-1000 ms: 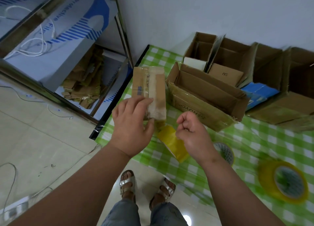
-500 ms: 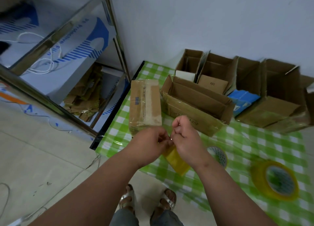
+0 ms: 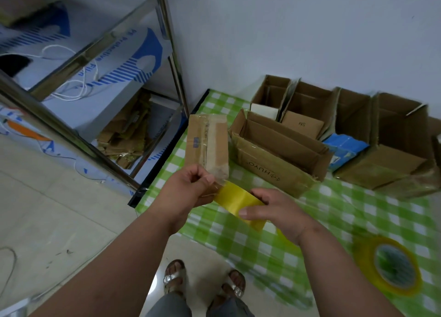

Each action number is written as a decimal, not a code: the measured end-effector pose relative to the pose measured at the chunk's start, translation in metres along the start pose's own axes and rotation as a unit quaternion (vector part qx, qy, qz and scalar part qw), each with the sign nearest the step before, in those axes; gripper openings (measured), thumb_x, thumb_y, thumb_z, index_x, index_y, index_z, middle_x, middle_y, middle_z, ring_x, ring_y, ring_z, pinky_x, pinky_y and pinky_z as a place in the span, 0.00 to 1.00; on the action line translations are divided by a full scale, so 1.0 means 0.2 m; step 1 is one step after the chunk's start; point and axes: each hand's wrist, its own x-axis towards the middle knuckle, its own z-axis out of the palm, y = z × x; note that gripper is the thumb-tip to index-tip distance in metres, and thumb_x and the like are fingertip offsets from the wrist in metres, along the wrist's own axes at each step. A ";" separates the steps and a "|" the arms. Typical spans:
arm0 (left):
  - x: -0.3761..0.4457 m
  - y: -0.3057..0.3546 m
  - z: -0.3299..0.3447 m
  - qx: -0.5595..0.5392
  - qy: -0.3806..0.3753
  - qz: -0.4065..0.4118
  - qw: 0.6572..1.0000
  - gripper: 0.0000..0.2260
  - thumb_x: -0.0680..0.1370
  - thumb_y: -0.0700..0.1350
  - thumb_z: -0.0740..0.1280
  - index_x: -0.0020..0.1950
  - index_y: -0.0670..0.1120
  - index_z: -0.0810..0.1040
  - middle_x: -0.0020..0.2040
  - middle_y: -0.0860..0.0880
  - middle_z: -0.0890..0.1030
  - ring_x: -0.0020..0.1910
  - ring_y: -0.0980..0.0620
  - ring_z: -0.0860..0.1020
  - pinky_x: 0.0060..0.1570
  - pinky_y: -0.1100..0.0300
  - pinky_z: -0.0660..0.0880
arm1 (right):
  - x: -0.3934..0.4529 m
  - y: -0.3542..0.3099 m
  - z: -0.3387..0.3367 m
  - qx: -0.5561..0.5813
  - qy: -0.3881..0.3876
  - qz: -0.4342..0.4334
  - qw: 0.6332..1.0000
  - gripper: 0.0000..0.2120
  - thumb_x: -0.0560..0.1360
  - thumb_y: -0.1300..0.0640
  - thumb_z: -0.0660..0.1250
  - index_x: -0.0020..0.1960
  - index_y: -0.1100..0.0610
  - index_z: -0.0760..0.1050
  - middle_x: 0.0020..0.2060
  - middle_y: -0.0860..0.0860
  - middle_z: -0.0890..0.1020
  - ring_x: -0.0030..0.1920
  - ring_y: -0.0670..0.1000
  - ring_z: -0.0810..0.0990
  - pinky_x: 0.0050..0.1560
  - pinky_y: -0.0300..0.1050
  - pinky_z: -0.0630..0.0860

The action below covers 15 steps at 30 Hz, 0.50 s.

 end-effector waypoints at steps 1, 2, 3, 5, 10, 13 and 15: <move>0.00 0.00 -0.02 -0.020 0.009 -0.002 1.000 0.07 0.81 0.38 0.64 0.43 0.42 0.73 0.46 0.41 0.84 0.49 0.42 0.83 0.49 0.50 0.81 | 0.00 0.00 -0.01 0.003 -0.007 -0.002 1.000 0.23 0.62 0.51 0.74 0.48 0.68 0.78 0.38 0.55 0.79 0.41 0.52 0.77 0.45 0.47 0.70; 0.00 0.00 -0.04 -0.035 0.017 -0.002 0.999 0.08 0.81 0.38 0.63 0.42 0.42 0.73 0.46 0.42 0.83 0.47 0.45 0.84 0.45 0.52 0.82 | 0.00 0.00 -0.02 0.013 -0.015 -0.008 1.000 0.23 0.62 0.53 0.73 0.48 0.69 0.78 0.39 0.56 0.79 0.42 0.52 0.77 0.47 0.47 0.70; 0.00 0.00 -0.05 -0.049 0.023 -0.003 0.999 0.08 0.82 0.38 0.63 0.42 0.43 0.72 0.45 0.43 0.83 0.45 0.47 0.84 0.41 0.55 0.81 | -0.01 0.00 -0.03 0.027 -0.026 -0.016 0.999 0.20 0.63 0.54 0.72 0.47 0.68 0.78 0.39 0.55 0.80 0.42 0.52 0.77 0.48 0.46 0.71; 0.00 0.01 -0.08 -0.062 0.030 -0.004 0.998 0.09 0.82 0.38 0.62 0.42 0.43 0.72 0.43 0.45 0.82 0.44 0.50 0.85 0.38 0.57 0.81 | -0.01 -0.02 -0.06 0.045 -0.047 -0.030 0.997 0.12 0.65 0.55 0.72 0.44 0.61 0.79 0.37 0.51 0.81 0.39 0.48 0.78 0.46 0.42 0.72; 0.01 0.00 -0.09 -0.049 0.083 0.007 0.995 0.10 0.82 0.40 0.63 0.40 0.43 0.73 0.42 0.45 0.80 0.45 0.50 0.80 0.45 0.52 0.82 | 0.00 -0.12 -0.06 -0.035 -0.001 -0.079 0.996 0.10 0.67 0.48 0.72 0.39 0.54 0.77 0.32 0.46 0.76 0.35 0.46 0.74 0.40 0.42 0.69; 0.03 0.02 -0.11 -0.076 0.122 0.018 0.990 0.10 0.82 0.40 0.64 0.40 0.41 0.74 0.36 0.47 0.80 0.41 0.50 0.80 0.44 0.53 0.81 | 0.01 -0.19 -0.07 -0.125 0.049 -0.128 0.983 0.12 0.67 0.44 0.71 0.35 0.51 0.74 0.27 0.42 0.73 0.28 0.41 0.71 0.30 0.35 0.67; 0.04 0.02 -0.13 -0.082 0.136 0.027 0.987 0.10 0.82 0.41 0.64 0.41 0.41 0.74 0.33 0.49 0.80 0.37 0.53 0.81 0.41 0.56 0.81 | 0.02 -0.22 -0.09 -0.157 0.072 -0.143 0.975 0.14 0.70 0.45 0.74 0.38 0.54 0.75 0.28 0.46 0.76 0.29 0.42 0.73 0.30 0.40 0.70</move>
